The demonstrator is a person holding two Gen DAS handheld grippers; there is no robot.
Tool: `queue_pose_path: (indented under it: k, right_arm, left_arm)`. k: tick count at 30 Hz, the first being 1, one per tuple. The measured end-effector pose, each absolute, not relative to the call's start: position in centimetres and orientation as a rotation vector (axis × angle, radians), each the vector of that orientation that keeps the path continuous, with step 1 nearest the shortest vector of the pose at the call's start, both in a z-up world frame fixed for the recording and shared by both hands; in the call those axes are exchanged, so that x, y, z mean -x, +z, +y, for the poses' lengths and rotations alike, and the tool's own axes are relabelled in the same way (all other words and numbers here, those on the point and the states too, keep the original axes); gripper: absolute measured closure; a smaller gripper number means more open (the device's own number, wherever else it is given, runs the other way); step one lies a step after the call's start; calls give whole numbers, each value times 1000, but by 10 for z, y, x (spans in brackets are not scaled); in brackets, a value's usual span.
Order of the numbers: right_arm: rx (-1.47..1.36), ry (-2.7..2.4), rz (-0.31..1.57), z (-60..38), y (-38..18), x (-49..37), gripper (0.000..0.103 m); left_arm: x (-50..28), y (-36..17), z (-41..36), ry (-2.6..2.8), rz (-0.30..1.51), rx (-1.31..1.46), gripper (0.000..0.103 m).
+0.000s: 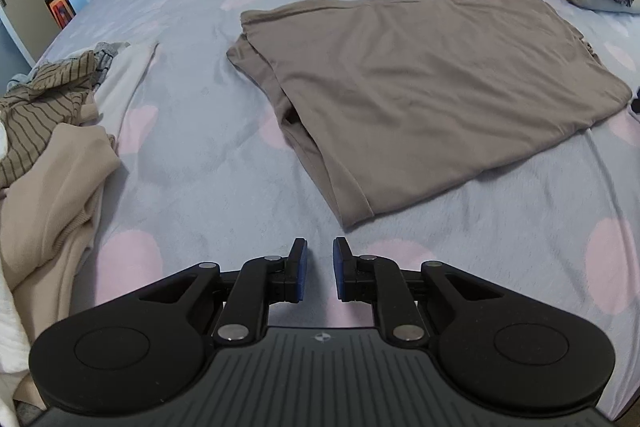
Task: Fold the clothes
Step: 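Withdraw both grippers from the folded shirt, then grasp the folded beige shirt's end with both grippers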
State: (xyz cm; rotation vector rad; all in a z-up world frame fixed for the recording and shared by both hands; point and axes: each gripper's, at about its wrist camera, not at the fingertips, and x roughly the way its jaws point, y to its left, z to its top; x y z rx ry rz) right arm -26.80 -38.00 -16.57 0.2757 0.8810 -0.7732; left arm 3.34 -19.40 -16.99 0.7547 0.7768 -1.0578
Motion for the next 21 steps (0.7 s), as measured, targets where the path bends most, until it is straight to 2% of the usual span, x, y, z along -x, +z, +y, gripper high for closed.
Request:
queue_pose_path:
  k: [10, 13, 16, 18, 21]
  right_arm:
    - [-197, -809, 905, -382, -176, 258, 75]
    - [-158, -817, 931, -376, -179, 250, 86]
    - [-86, -819, 962, -368, -181, 241, 91]
    - [-53, -818, 975, -365, -183, 238, 92]
    - [-40, -816, 981, -364, -183, 238, 92]
  left_arm:
    - [-19, -170, -201, -1139, 702, -784, 91]
    - [-17, -170, -204, -1144, 698, -784, 91]
    - [-18, -169, -207, -1139, 706, -779, 91]
    - [-19, -167, -208, -1123, 713, -773, 98]
    - [-19, -165, -208, -1102, 702, -798, 101]
